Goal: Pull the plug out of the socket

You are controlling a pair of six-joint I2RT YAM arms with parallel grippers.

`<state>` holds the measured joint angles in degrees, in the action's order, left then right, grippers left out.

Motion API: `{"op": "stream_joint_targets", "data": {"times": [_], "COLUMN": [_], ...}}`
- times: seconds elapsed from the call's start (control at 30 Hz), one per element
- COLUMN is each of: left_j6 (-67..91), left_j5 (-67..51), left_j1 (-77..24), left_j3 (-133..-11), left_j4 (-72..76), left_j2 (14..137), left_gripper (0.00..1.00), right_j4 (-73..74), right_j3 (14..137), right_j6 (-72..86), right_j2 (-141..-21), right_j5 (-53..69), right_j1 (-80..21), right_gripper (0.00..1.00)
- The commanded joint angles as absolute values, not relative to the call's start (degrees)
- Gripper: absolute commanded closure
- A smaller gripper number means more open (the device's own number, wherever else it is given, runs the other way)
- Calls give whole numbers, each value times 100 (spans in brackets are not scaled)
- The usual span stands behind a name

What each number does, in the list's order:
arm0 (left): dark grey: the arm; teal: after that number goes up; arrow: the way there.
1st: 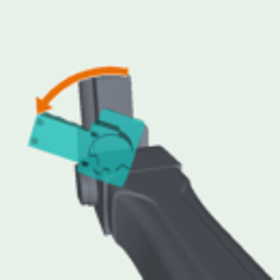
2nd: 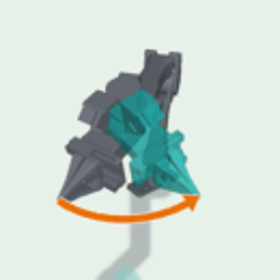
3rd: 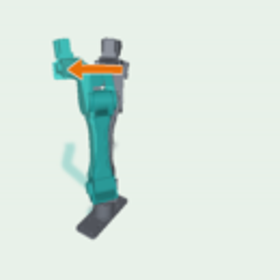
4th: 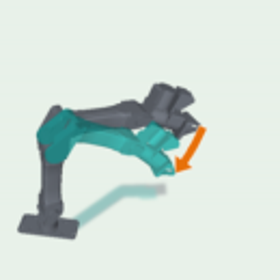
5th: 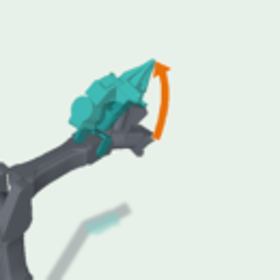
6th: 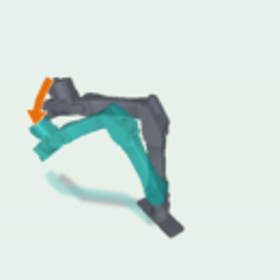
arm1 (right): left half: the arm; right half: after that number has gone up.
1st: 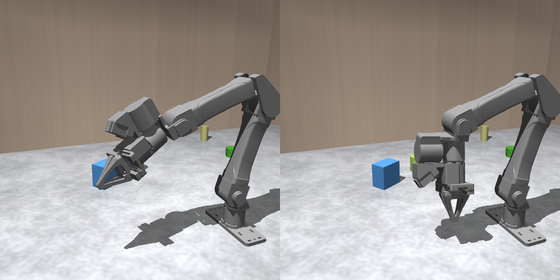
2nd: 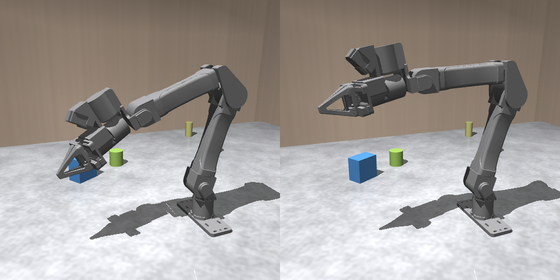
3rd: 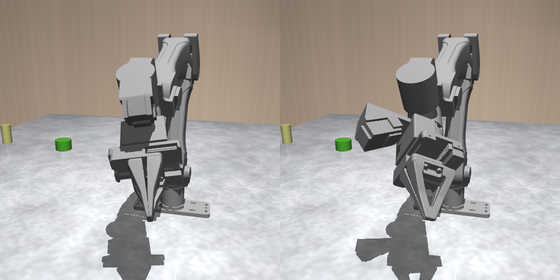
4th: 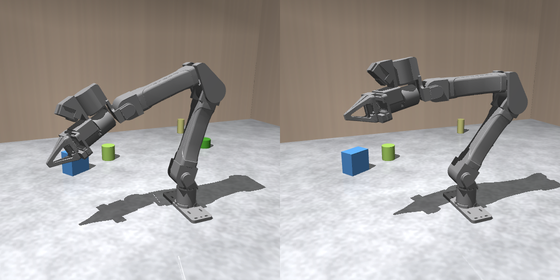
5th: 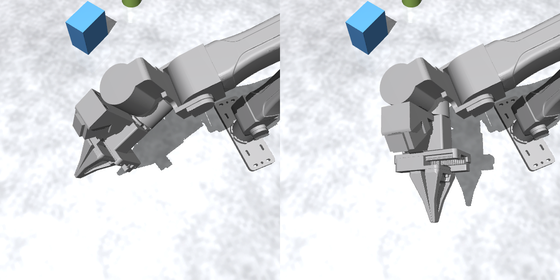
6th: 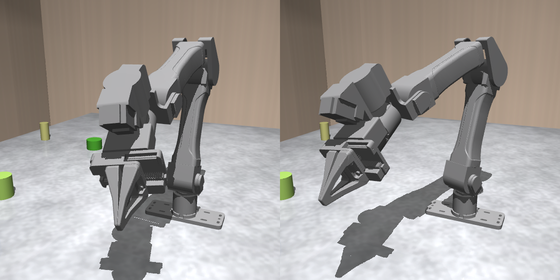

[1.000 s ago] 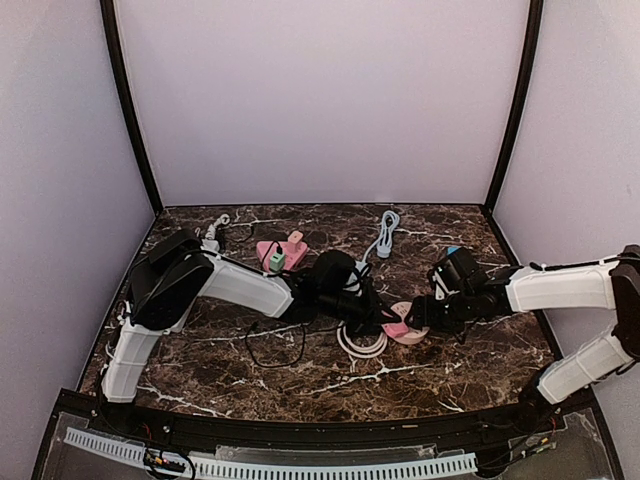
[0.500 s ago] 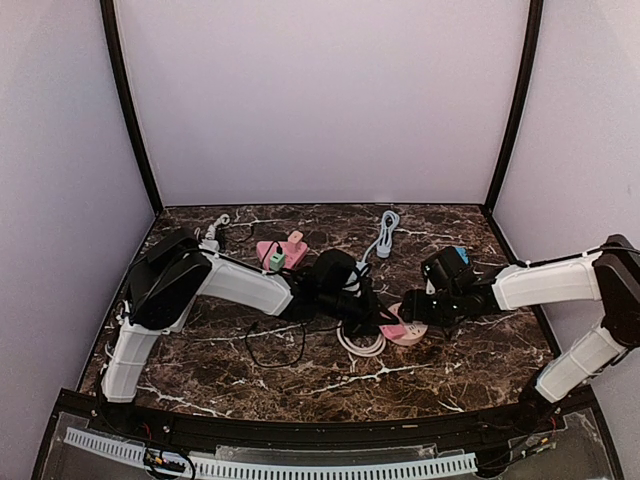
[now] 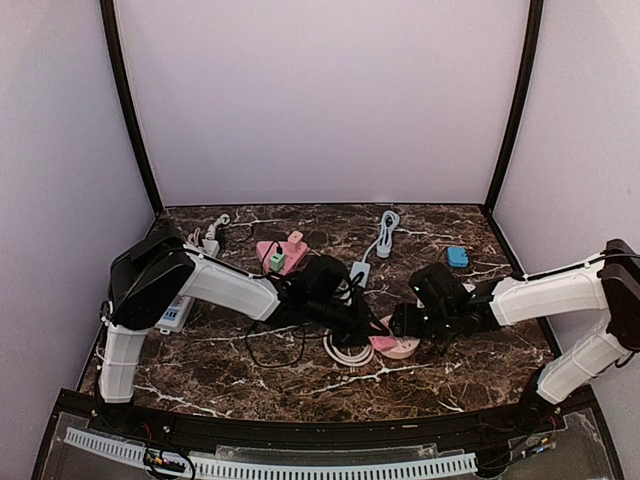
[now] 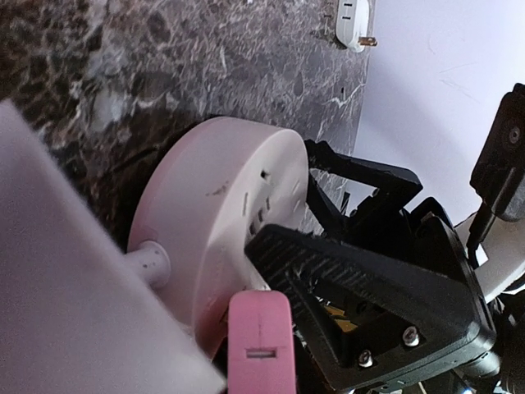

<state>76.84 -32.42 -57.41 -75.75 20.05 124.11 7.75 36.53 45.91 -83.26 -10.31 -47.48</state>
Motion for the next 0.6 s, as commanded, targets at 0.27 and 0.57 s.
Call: {"op": "stream_joint_targets", "data": {"times": [0.27, 0.57], "left_j6": [7074, 6780], "left_j5": [-3734, -3665], "left_j1": [-5801, -5876], "left_j3": [-7039, -6759], "left_j4": [1502, 1632], "left_j2": [11489, 11046], "left_gripper": [100, 100], "right_j4": [2131, 2262], "right_j3": [3409, 3594], "right_j6": [4928, 5206], "right_j2": [-8422, -9039], "right_j5": [-453, -564], "right_j1": [-5956, -6447], "right_gripper": [28, 28]}}
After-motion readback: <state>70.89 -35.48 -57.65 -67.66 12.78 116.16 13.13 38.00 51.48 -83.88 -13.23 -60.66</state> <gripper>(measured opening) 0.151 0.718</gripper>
